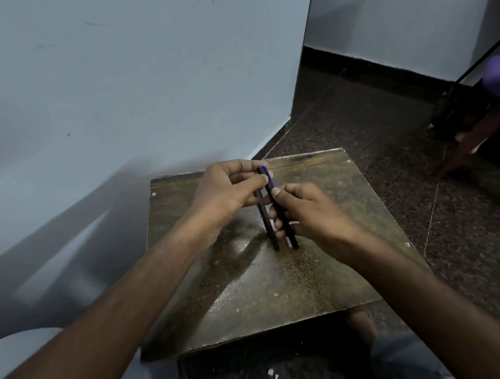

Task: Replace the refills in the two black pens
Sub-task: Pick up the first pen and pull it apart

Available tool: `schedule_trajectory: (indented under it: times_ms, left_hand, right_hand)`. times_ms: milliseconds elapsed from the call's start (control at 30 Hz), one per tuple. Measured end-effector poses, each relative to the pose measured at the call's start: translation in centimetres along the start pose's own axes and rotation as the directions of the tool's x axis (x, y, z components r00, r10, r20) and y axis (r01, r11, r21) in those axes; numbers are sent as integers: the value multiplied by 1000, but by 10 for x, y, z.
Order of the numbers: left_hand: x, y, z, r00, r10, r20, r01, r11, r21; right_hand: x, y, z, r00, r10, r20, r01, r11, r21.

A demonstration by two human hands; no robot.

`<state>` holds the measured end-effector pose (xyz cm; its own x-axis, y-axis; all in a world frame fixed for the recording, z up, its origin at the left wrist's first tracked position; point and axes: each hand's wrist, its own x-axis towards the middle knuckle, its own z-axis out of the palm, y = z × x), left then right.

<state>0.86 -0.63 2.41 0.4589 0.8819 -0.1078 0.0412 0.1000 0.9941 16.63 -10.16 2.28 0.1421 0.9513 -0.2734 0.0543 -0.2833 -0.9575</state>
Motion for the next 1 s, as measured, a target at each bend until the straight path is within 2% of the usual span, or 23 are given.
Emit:
schedule_trajectory:
  times_ms: [100, 200, 333, 500, 600, 733, 800, 867, 933, 1000]
  left_hand:
    - [-2, -4, 1, 999, -42, 18, 41, 995, 94]
    - [-3, -7, 3, 996, -86, 24, 85, 995, 45]
    - [-3, -11, 4, 996, -80, -34, 81, 996, 29]
    - [2, -9, -4, 998, -61, -34, 60, 998, -29]
    - [5, -5, -7, 999, -47, -10, 46, 993, -106]
    - [14, 1, -19, 992, -44, -120, 21, 983, -182]
    - [17, -1, -27, 989, -38, -146, 28, 997, -75]
    - [18, -8, -32, 988, -34, -149, 59, 984, 171]
    - [19, -18, -33, 990, -26, -139, 87, 889, 450]
    - [21, -26, -30, 988, -37, -150, 118, 809, 576]
  right_hand:
    - [2, 1, 2, 1000, -15, 26, 15, 1000, 0]
    - [0, 3, 8, 997, -62, -40, 59, 995, -75]
    - [-1, 5, 18, 978, -174, -118, 146, 967, -210]
    - [-3, -2, 23, 955, -263, -139, 214, 932, -292]
    - [-3, -1, 19, 971, -208, -120, 153, 921, -358]
    - [-4, 1, 5, 977, -133, -164, 59, 917, -394]
    - [-5, -2, -3, 975, -100, -197, 25, 936, -351]
    - [-6, -3, -9, 971, -68, -228, 12, 972, -236]
    - [-6, -4, -12, 971, -39, -237, -1, 986, -168]
    - [-5, -2, -10, 976, -17, -217, -24, 983, -183]
